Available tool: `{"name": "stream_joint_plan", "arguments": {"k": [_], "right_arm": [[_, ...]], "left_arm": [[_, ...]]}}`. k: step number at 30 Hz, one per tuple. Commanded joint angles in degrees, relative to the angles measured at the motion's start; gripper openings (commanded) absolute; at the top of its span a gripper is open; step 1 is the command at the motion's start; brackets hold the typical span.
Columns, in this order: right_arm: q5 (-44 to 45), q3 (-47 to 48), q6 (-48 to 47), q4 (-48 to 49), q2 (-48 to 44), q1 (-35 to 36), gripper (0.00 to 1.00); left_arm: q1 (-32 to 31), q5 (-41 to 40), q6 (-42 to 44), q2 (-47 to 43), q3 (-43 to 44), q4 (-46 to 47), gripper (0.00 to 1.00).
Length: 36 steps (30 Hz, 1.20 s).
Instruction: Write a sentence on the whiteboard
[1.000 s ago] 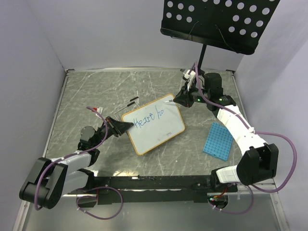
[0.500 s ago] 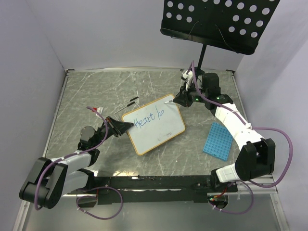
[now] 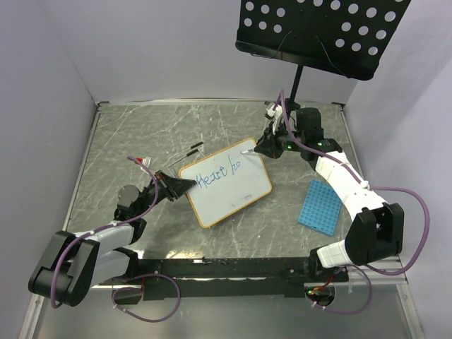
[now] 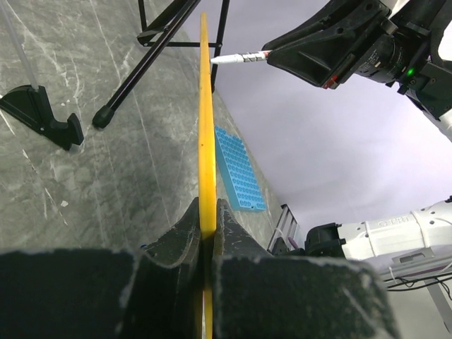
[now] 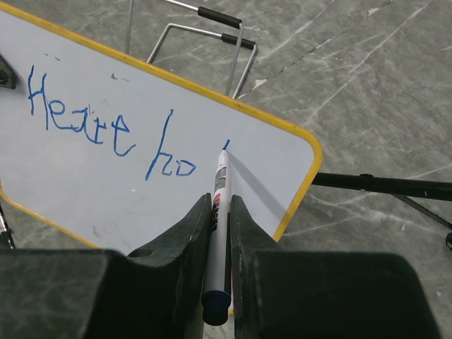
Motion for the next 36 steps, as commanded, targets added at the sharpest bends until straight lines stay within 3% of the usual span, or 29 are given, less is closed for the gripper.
{"name": "stream_joint_plan", "arguments": {"k": [1, 20, 36], "right_arm": [[-1.76, 0.5, -1.73, -1.07, -0.99, 0.28, 0.0], [-0.88, -3.72, -4.64, -4.85, -4.33, 0.72, 0.0], [1.67, 2.51, -1.03, -1.25, -4.07, -0.25, 0.0]], "left_arm": [[-0.06, -0.67, -2.43, -1.82, 2.03, 9.05, 0.01], [-0.06, -1.11, -2.6, -1.73, 2.3, 8.79, 0.01], [-0.06, -0.85, -2.08, -1.91, 2.03, 8.17, 0.01]]}}
